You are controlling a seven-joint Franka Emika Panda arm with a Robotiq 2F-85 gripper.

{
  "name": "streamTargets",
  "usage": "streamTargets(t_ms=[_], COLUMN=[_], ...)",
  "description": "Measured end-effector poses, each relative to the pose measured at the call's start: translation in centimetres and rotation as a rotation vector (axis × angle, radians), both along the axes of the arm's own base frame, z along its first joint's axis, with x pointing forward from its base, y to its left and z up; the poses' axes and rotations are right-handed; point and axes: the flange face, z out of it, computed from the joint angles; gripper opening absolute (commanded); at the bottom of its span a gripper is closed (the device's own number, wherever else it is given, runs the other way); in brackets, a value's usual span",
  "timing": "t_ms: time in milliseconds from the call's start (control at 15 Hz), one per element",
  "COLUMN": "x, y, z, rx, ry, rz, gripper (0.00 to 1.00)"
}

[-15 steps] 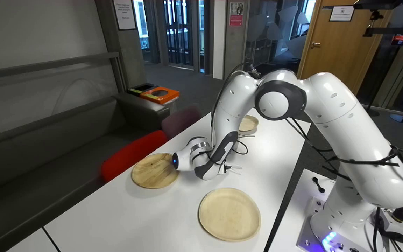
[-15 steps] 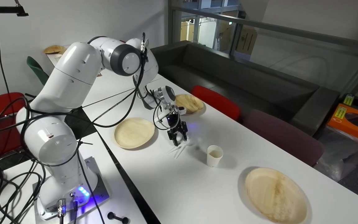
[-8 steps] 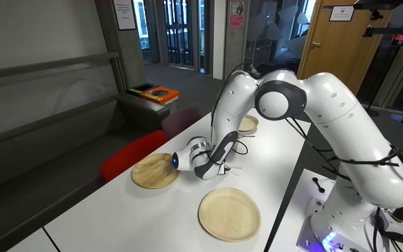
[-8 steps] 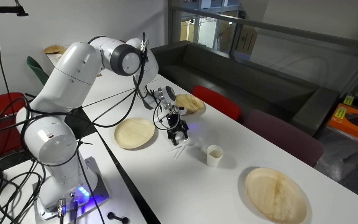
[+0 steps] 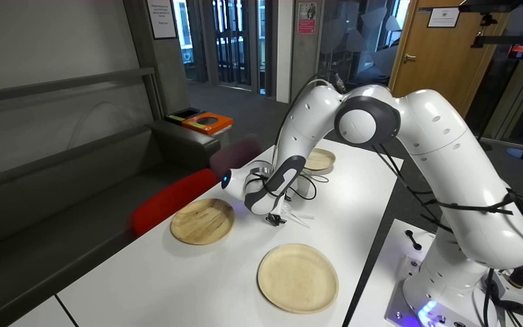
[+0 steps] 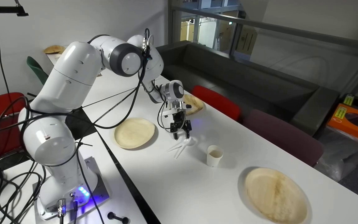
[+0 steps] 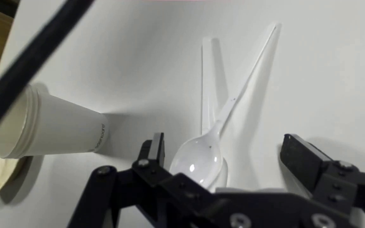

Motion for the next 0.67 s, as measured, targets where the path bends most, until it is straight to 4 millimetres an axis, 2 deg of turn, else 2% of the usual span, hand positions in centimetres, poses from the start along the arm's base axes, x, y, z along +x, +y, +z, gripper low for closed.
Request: streamTargets(t_ms=[267,400,667], x=[1.5,1.7,0.0], y=[-0.7,-0.5,0.1], z=[1.8,3.4,8.3], rx=[0.203,0.285,0.386], ry=[-0.040,-0.073,-0.132], rz=[-0.045,-0.045,-0.010], gripper=[1.00,1.00,1.00])
